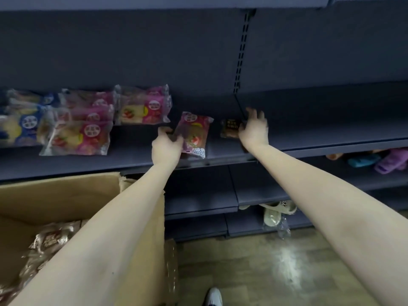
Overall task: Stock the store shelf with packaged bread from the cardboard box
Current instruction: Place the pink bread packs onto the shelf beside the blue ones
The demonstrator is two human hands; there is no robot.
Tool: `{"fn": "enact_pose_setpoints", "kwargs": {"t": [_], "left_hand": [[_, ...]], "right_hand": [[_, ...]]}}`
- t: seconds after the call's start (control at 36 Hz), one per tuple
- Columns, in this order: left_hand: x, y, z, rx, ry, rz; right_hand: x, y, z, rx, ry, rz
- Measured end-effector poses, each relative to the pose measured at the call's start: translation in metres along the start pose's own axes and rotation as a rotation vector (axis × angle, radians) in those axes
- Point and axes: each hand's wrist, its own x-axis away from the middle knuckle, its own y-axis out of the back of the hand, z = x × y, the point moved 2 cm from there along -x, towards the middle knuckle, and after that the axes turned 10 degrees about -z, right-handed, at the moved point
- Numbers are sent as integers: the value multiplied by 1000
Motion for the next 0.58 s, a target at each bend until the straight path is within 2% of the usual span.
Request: {"fn": "enact_pose_setpoints", "kwargs": {"t": [0.11,0.22,0.33,0.39,0.44,0.5,0.53,0.58], "left_hand": [[-9,6,1,-2,2,7],[-21,13,6,-22,-60,176],[-37,27,1,35,-138,256],[-46,40,-7,66,-168,260],[-55,54,-14,37,-197,284],[-64,68,-19,-51,-246,323],[-68,71,-21,-79,-279,333],[-71,86,-24,-101,-302,344]], "right_hand": [[-4,-5,20,-42,187,-50],[-4,-11,45,-89,307,-34],[-1,-17,68,-123,376,78],[-1,-16,80,-145,496,173],[-2,-15,92,-56,726,314],[-2,-17,106,150,972,399],[-1,-19,110,234,1050,414],[7,-25,123,292,1094,440]]}}
